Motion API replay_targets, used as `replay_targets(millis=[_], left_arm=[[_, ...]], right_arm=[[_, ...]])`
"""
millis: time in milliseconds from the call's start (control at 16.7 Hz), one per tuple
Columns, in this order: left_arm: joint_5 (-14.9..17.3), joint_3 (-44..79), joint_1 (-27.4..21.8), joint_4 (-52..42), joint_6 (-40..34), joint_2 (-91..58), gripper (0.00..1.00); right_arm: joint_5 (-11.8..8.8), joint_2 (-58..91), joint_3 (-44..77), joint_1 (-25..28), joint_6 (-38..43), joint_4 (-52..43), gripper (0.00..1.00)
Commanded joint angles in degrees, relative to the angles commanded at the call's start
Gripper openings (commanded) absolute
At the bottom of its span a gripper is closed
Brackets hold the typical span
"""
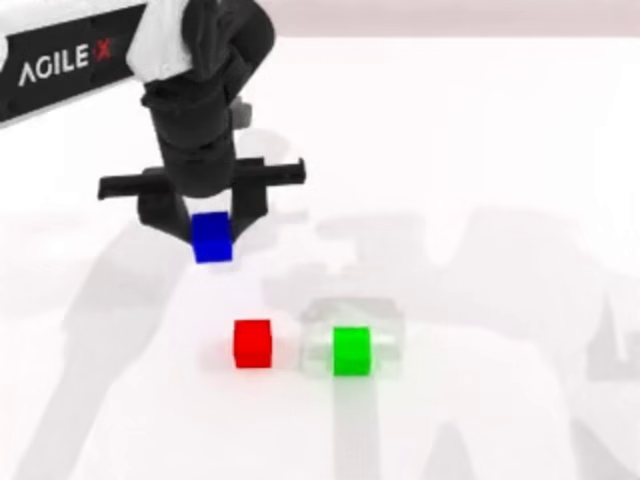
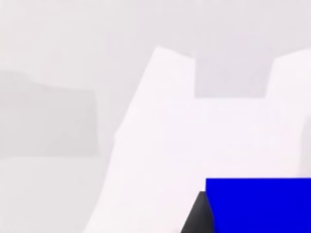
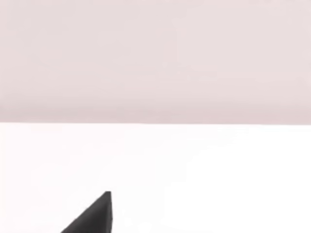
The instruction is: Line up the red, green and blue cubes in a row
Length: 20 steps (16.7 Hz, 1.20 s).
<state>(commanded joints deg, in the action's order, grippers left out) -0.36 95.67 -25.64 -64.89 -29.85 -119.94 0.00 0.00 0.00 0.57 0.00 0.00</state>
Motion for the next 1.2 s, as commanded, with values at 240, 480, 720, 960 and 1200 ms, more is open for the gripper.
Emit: replay_targets(millis=[240,480,720,960,1200], left_arm=[[0.0,0.0,-0.4,0.0,0.0,-0.3,0.00],[-0.1,6.5,-5.0,-3.7,-3.8,-4.7,0.00],[0.0,21.6,-13.6,-10.6,-11.0,-12.5,0.00],[0.2,36.8,-22.4,-17.4,-18.3,-19.6,0.00],[0.3,43.9,-27.6,-21.0,-22.5,-23.3,0.00]], right_arm=[[0.0,0.0,0.0,0.0,0.0,0.0,1.00],[0.0,0.0,0.0,0.0,0.0,0.0,1.00],[0.0,0.0,0.0,0.0,0.0,0.0,1.00],[0.0,0.0,0.0,0.0,0.0,0.0,1.00],[0.0,0.0,0.0,0.0,0.0,0.0,1.00]])
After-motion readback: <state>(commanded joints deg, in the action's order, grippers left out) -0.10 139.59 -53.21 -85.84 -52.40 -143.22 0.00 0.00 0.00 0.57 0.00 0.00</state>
